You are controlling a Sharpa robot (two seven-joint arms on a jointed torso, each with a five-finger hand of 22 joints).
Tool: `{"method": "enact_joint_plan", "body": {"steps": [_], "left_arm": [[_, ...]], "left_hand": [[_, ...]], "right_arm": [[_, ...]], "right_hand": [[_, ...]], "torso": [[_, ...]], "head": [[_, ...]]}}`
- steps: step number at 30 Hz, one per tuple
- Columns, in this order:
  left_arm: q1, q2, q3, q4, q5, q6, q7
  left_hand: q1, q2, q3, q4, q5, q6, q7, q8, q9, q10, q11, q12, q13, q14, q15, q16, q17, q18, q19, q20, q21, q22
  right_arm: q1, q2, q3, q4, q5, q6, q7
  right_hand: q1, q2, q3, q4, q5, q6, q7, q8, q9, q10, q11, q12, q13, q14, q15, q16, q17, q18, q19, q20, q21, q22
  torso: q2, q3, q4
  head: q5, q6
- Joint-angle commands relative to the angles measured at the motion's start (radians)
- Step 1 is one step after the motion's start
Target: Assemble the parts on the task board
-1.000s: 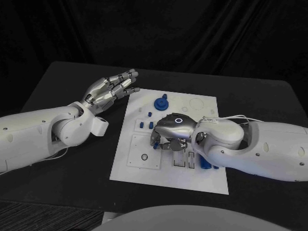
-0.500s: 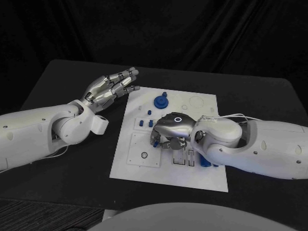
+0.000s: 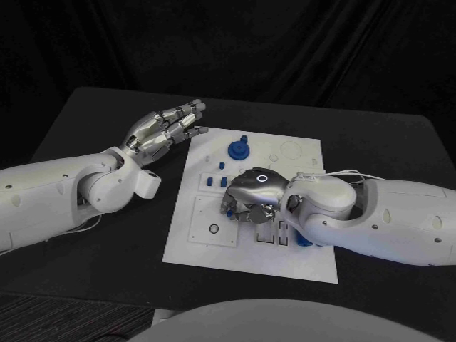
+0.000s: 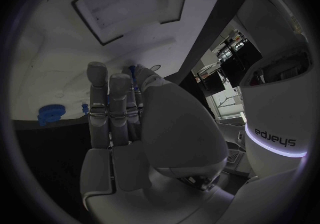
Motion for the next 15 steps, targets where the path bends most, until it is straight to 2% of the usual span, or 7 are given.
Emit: {"method": "enact_joint_plan", "body": {"steps": [1,5,6,8,11,13,15], "left_arm": [[-0.002,0.003,0.001,0.001,0.006,0.018,0.006],[-0.002,0.004,0.001,0.000,0.006,0.019,0.004],[-0.002,0.004,0.001,0.000,0.006,0.019,0.004],[-0.002,0.003,0.001,0.000,0.006,0.020,0.002],[-0.003,0.000,0.001,0.000,0.006,0.020,0.001],[-0.003,-0.001,0.001,0.000,0.006,0.020,0.000],[-0.003,-0.002,0.001,0.000,0.006,0.020,-0.001]], "left_hand": [[0.009,0.003,0.001,-0.004,0.005,0.007,0.003,0.003,0.001,-0.002,0.008,0.002,0.001,0.003,0.006,0.005,0.001,-0.013,-0.005,0.001,-0.006,-0.001],[0.009,0.003,0.001,-0.004,0.005,0.007,0.003,0.003,0.001,-0.002,0.008,0.002,0.001,0.003,0.006,0.005,0.001,-0.013,-0.005,0.001,-0.006,-0.001],[0.010,0.004,0.002,-0.004,0.005,0.007,0.004,0.003,0.001,-0.002,0.009,0.002,0.001,0.004,0.007,0.006,0.001,-0.014,-0.004,0.001,-0.006,-0.002],[0.010,0.004,0.002,-0.004,0.005,0.008,0.004,0.003,0.001,-0.002,0.009,0.001,0.001,0.003,0.007,0.006,0.001,-0.014,-0.005,0.001,-0.006,-0.002],[0.010,0.005,0.002,-0.004,0.004,0.007,0.005,0.003,0.001,-0.002,0.009,0.001,0.000,0.003,0.008,0.006,0.001,-0.014,-0.005,0.001,-0.006,-0.003],[0.010,0.005,0.002,-0.004,0.004,0.007,0.005,0.003,0.001,-0.002,0.009,0.001,0.000,0.003,0.008,0.006,0.001,-0.014,-0.005,0.001,-0.006,-0.003],[0.010,0.005,0.002,-0.004,0.004,0.007,0.005,0.003,0.001,-0.002,0.009,0.001,0.000,0.003,0.008,0.006,0.001,-0.014,-0.005,0.001,-0.006,-0.003]], "right_arm": [[-0.005,0.000,-0.002,-0.001,-0.008,0.012,0.008],[-0.006,-0.006,-0.002,-0.002,-0.008,0.034,0.005],[-0.006,-0.010,-0.002,-0.001,-0.008,0.038,0.004],[-0.005,-0.020,-0.002,0.000,-0.008,0.038,0.001],[-0.005,-0.040,-0.002,0.004,-0.008,0.021,-0.003],[-0.001,-0.057,-0.002,0.010,-0.008,-0.001,-0.002],[0.005,-0.075,-0.002,0.017,-0.008,-0.031,0.001]], "right_hand": [[-0.044,-0.017,-0.006,0.027,-0.038,-0.106,-0.050,-0.014,-0.025,-0.069,0.010,-0.028,-0.008,-0.019,-0.006,-0.016,-0.010,0.016,-0.022,0.000,-0.042,0.054],[-0.090,-0.032,-0.028,0.046,-0.083,-0.157,-0.084,-0.012,-0.035,-0.170,0.020,-0.054,-0.013,-0.041,-0.004,-0.044,-0.032,0.021,-0.042,0.002,-0.098,0.042],[-0.110,-0.036,-0.046,0.050,-0.105,-0.197,-0.100,-0.013,-0.039,-0.222,0.019,-0.062,-0.014,-0.044,-0.004,-0.046,-0.033,0.022,-0.044,0.004,-0.106,0.040],[-0.128,-0.038,-0.069,0.056,-0.124,-0.236,-0.119,-0.009,-0.038,-0.269,0.019,-0.052,-0.007,-0.054,-0.001,-0.057,-0.041,0.026,-0.051,0.005,-0.137,0.034],[-0.146,-0.064,-0.103,0.085,-0.134,-0.283,-0.132,-0.012,-0.039,-0.348,0.026,-0.048,-0.005,-0.077,0.005,-0.084,-0.062,0.030,-0.069,0.011,-0.200,0.022],[-0.147,-0.074,-0.112,0.092,-0.134,-0.309,-0.135,-0.011,-0.039,-0.381,0.029,-0.044,-0.006,-0.082,0.007,-0.087,-0.065,0.032,-0.071,0.014,-0.215,0.020],[-0.146,-0.075,-0.113,0.092,-0.134,-0.310,-0.137,-0.010,-0.038,-0.392,0.029,-0.041,-0.006,-0.081,0.007,-0.084,-0.062,0.032,-0.071,0.014,-0.216,0.020]], "torso": [[0.000,-0.0006,0.0003],[-0.001,-0.0004,0.0006],[-0.001,-0.0003,-0.0003],[-0.001,-0.0004,-0.0008],[-0.001,-0.0007,-0.0004],[-0.001,-0.0005,-0.0002],[-0.001,-0.0001,-0.0007]], "head": [[-0.001,0.000],[-0.001,0.000],[0.001,0.000],[0.003,0.000],[0.004,-0.001],[0.004,0.001],[0.005,0.003]]}}
